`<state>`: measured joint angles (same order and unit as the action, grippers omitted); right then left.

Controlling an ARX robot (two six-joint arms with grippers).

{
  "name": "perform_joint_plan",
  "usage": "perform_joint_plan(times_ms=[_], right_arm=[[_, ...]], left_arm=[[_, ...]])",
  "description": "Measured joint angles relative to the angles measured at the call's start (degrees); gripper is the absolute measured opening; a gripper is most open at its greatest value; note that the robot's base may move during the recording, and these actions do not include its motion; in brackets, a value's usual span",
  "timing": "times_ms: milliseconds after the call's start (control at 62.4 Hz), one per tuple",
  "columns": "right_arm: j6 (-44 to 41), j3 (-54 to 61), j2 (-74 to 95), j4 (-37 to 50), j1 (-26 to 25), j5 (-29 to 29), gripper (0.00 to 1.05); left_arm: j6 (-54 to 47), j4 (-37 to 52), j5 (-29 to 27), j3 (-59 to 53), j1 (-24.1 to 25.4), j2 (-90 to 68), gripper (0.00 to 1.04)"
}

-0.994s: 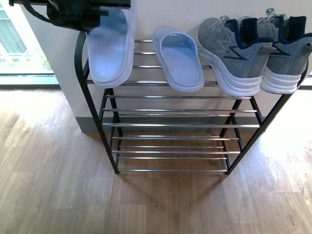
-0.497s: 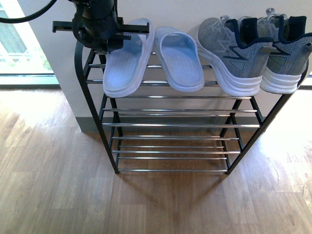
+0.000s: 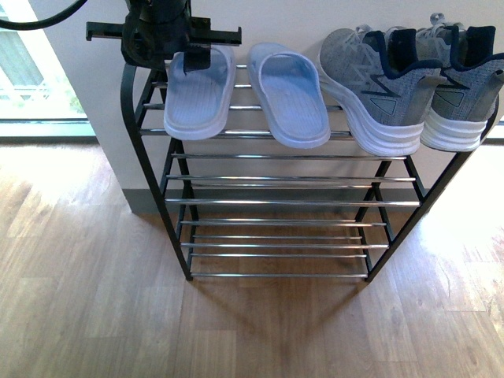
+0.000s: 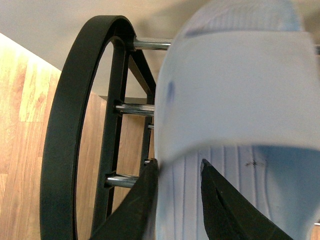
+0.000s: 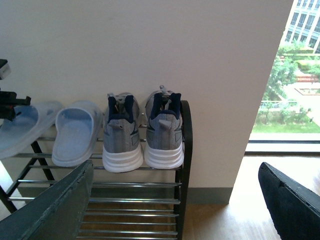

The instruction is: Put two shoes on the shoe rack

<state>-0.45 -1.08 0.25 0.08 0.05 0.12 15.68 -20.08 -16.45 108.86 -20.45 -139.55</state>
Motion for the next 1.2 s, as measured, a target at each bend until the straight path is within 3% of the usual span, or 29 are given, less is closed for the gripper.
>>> perform_joint_plan(times_ms=[80, 208, 321, 433, 529, 577, 625, 706, 738, 1026, 1203], right_arm=[[0.0, 0.0, 0.0, 0.0, 0.0, 0.0, 0.95], [0.0, 0.0, 0.0, 0.0, 0.0, 0.0, 0.95], [0.0, 0.0, 0.0, 0.0, 0.0, 0.0, 0.95], [0.0, 0.0, 0.0, 0.0, 0.0, 0.0, 0.95], [0.0, 0.0, 0.0, 0.0, 0.0, 0.0, 0.95], [0.0, 0.0, 0.0, 0.0, 0.0, 0.0, 0.95], [0.0, 0.0, 0.0, 0.0, 0.0, 0.0, 0.95], [0.0, 0.0, 0.0, 0.0, 0.0, 0.0, 0.95], [0.0, 0.0, 0.0, 0.0, 0.0, 0.0, 0.95], [0.0, 0.0, 0.0, 0.0, 0.0, 0.0, 0.95], [0.0, 0.0, 0.0, 0.0, 0.0, 0.0, 0.95]], left_arm=[[0.1, -0.1, 0.2, -0.1, -0.1, 0.2, 0.47], [1.0, 1.6, 3.5, -5.0, -1.0, 5.8, 0.77], [1.8, 3.9, 5.1, -10.1, -1.3, 14.2, 0.95], [2.0, 7.1, 2.9, -16.5, -0.7, 24.7, 0.95], [-0.3, 13.0, -3.2, -24.7, 1.0, 34.1, 0.95], [-3.3, 20.8, -2.6, -29.7, 2.1, 37.4, 0.91], [-7.6, 34.9, -0.5, -37.0, 3.7, 40.6, 0.82], [-12.4, 57.0, 1.9, -53.2, 6.1, 45.7, 0.62], [-13.2, 61.4, 2.8, -58.3, 6.7, 47.3, 0.55], [-14.8, 70.9, 7.6, -80.6, 11.5, 60.5, 0.01], [-15.1, 72.1, 10.1, -89.9, 13.7, 67.9, 0.01]])
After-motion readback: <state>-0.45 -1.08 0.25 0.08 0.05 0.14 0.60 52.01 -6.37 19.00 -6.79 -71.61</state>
